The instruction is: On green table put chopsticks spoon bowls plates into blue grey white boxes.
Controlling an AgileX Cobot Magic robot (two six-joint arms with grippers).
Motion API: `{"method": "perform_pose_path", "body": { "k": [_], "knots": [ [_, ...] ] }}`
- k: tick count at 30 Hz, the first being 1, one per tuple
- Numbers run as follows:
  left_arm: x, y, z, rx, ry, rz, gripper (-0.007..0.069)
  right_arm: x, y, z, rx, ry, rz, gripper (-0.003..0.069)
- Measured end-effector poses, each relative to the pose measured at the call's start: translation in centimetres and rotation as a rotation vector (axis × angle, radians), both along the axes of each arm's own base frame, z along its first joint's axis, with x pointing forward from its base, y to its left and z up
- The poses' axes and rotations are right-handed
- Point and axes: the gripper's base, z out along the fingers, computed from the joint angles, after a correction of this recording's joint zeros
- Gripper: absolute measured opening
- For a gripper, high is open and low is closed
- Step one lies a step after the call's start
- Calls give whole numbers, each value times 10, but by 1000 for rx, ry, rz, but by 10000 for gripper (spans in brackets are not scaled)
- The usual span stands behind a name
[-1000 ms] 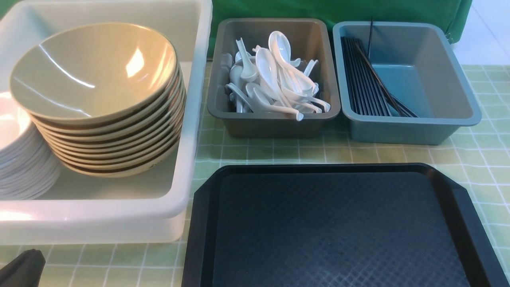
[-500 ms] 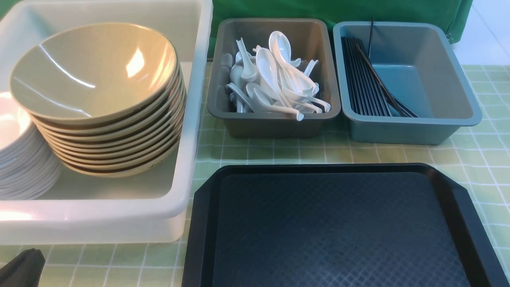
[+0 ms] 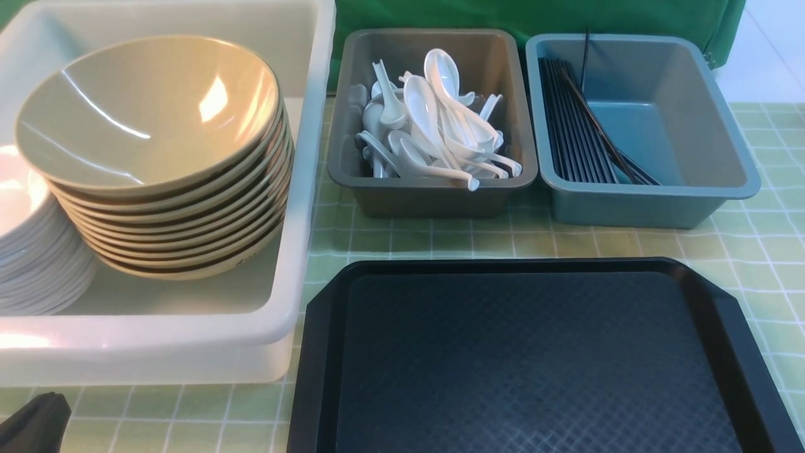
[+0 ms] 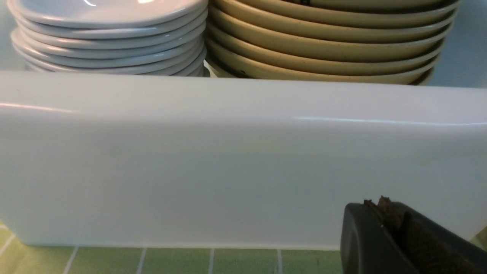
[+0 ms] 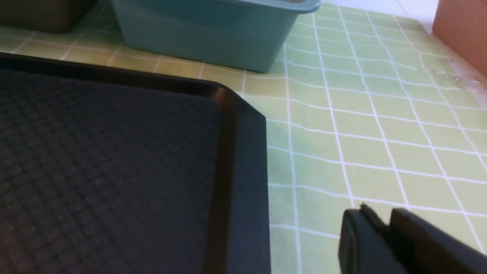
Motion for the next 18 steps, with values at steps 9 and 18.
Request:
{"method": "perform_pose_path", "body": {
  "k": [9, 18],
  "knots": [
    [0, 0, 0, 0, 0, 0, -1, 0, 0, 0, 0, 0, 0, 120],
    [0, 0, 0, 0, 0, 0, -1, 0, 0, 0, 0, -1, 0, 130]
  ]
}}
